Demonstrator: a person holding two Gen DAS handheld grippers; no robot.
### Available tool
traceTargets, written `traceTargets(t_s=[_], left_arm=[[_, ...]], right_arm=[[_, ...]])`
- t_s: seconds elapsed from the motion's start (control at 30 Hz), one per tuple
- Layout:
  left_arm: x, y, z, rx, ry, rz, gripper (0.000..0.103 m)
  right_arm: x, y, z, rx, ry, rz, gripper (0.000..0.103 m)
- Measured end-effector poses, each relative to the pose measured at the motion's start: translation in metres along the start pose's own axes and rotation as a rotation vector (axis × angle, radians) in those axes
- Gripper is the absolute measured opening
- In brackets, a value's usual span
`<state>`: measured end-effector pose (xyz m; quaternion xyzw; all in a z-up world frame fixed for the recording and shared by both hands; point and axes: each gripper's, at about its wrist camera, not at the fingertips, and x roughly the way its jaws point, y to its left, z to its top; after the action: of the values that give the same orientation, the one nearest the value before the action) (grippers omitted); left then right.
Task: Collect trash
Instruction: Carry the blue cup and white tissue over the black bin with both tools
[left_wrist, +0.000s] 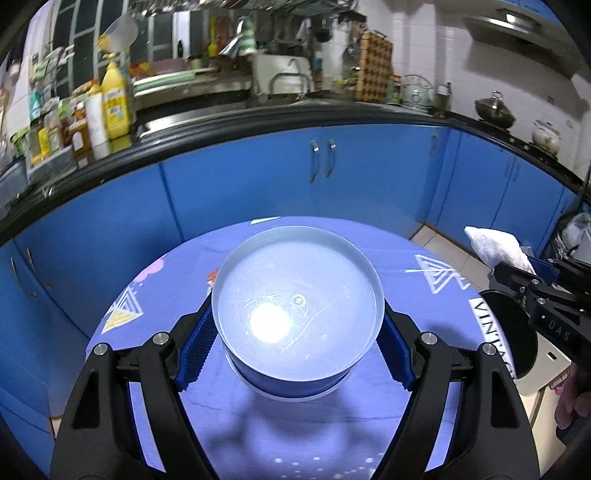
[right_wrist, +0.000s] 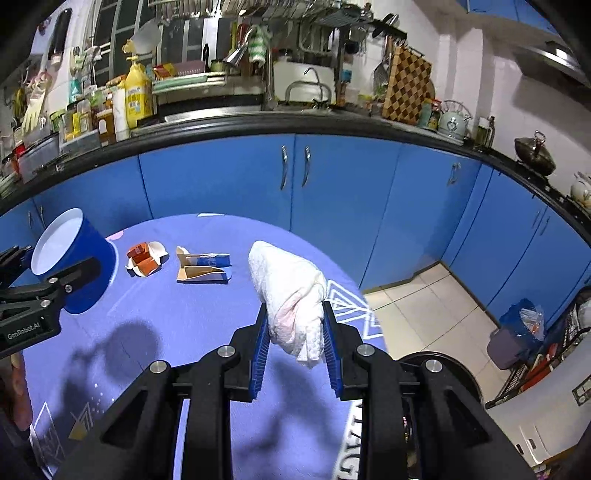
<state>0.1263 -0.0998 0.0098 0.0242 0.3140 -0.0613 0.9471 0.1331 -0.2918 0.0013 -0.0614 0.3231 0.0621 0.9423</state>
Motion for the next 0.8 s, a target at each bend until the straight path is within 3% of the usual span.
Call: traceTargets(t_s=[0.8], left_arm=[[-0.009, -0.154, 0.025, 0.21, -0.048, -0.145, 0.077]], right_arm=[[-0.048, -0.1, -0.035, 0.118, -0.047, -0.106, 0.026]])
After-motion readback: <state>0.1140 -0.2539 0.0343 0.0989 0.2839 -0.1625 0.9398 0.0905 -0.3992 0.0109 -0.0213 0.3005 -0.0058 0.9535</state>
